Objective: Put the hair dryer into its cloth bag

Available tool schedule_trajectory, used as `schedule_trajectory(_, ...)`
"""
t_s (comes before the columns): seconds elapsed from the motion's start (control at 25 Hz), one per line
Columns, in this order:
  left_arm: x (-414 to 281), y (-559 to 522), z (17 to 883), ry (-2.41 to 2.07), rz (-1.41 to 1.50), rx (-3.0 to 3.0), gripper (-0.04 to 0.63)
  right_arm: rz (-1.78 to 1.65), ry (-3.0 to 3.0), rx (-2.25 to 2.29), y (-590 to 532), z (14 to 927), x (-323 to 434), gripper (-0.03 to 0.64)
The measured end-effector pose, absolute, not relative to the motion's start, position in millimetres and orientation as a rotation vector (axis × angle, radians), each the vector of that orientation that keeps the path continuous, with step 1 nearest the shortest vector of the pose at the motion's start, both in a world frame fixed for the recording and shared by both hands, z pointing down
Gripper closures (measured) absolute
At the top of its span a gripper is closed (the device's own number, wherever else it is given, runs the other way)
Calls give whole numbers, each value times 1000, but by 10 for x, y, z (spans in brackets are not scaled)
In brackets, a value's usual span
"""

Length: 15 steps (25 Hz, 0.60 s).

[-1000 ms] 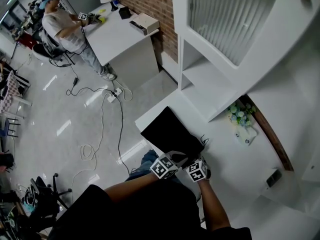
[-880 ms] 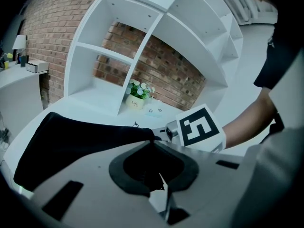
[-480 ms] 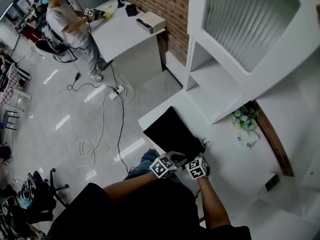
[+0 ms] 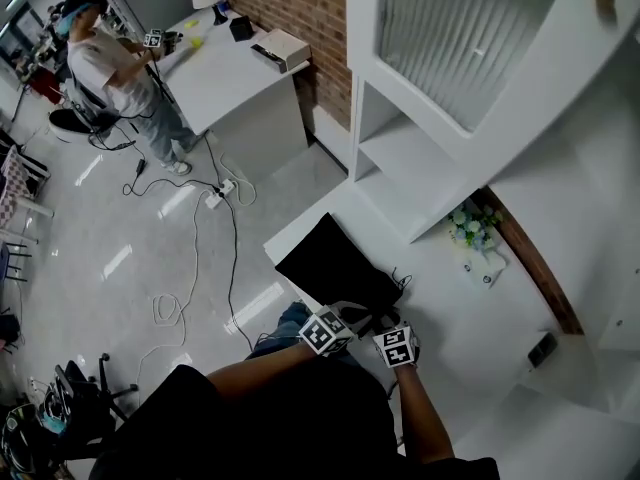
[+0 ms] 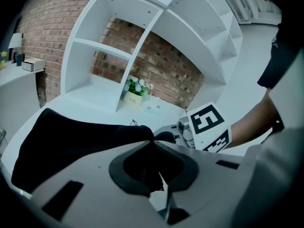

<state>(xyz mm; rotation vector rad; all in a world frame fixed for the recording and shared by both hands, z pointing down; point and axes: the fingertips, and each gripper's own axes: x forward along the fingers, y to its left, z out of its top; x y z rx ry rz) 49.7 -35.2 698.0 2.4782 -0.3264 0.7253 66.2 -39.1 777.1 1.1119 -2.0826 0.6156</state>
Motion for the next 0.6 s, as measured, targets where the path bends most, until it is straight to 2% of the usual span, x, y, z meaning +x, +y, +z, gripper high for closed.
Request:
schedule_trajectory(0.28, 681, -257, 7228, -334, 836, 2463, 563, 444, -1970, 1085, 62, 7782, 1003, 483)
schedule_trajectory(0.6, 727, -102, 7683, -406, 907, 2384, 561, 563, -2002, 1159, 448, 7770, 1155, 483)
